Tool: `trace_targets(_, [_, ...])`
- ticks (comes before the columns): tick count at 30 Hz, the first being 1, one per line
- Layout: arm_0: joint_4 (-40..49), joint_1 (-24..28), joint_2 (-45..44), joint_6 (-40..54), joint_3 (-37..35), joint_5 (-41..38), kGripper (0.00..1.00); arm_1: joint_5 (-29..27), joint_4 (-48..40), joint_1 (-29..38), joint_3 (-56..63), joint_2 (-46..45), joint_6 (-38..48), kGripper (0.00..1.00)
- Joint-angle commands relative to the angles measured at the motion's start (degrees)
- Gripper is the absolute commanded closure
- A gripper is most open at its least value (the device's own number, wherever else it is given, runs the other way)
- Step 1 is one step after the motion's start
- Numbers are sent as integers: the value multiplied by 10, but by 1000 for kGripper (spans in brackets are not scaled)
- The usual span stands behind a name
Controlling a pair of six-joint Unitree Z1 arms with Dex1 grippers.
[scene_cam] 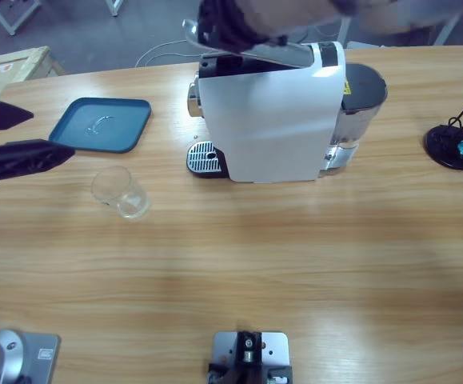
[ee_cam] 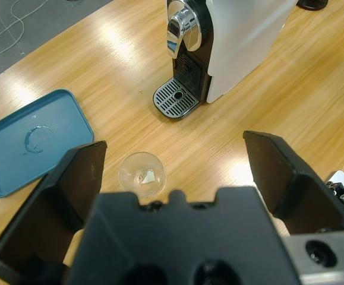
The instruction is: Pour coffee
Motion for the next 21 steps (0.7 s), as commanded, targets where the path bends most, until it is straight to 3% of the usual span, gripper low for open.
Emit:
trace_targets(1, [7, -5, 10, -2, 18, 5, 4, 20, 39, 20, 28, 90, -7, 1000])
trace_targets(21, [7, -5, 17, -9, 21, 3, 4, 38, 90, 11, 35, 148, 6, 1000])
